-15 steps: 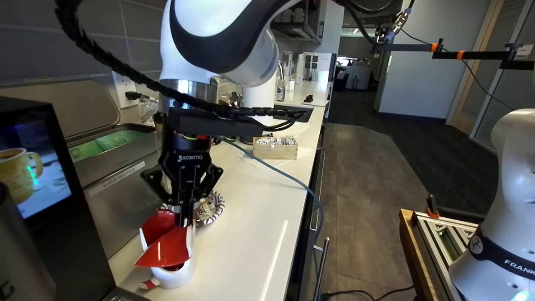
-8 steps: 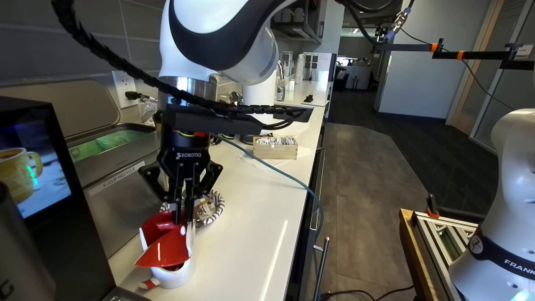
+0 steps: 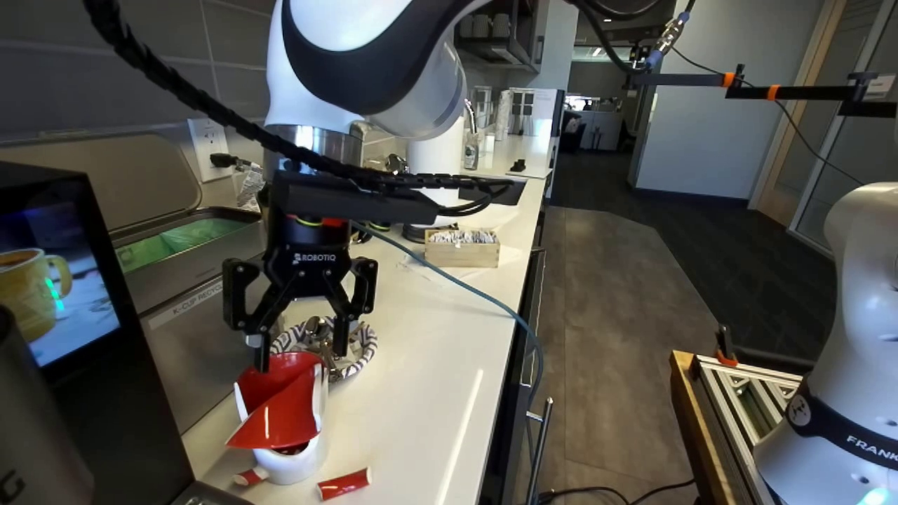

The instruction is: Move the red piece of the mug to the left.

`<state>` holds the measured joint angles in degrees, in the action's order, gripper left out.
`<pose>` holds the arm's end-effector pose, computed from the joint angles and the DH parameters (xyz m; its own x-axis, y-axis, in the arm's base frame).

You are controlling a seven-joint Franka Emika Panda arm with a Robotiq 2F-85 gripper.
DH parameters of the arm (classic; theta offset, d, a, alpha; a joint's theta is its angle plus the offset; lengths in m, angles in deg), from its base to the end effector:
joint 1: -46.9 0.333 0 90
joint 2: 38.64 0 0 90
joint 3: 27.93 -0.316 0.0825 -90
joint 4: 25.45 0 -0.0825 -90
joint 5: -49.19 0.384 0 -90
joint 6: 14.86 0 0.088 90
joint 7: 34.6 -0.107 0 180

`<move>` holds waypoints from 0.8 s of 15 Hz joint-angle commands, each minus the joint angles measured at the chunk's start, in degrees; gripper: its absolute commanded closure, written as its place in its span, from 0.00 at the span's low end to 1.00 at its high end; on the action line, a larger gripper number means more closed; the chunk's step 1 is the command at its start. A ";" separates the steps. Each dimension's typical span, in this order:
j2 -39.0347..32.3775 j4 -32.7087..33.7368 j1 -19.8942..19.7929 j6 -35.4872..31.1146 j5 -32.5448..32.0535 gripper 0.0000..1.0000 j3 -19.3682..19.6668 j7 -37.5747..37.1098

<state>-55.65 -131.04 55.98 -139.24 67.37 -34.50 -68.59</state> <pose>0.6061 0.1777 0.3726 0.8747 -0.4567 -0.1621 -0.4841 -0.8397 -0.2462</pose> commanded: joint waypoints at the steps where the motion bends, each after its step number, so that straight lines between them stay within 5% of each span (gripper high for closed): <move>1: 0.96 -0.68 0.51 -0.65 0.28 0.07 0.66 -2.32; 9: 8.78 -9.88 -0.85 -6.59 4.06 0.00 0.86 -0.58; 10: 4.26 -3.69 -0.47 -3.05 1.87 0.00 0.99 -1.71; 12: 5.03 -4.34 -0.56 -3.45 1.93 0.00 0.98 -1.66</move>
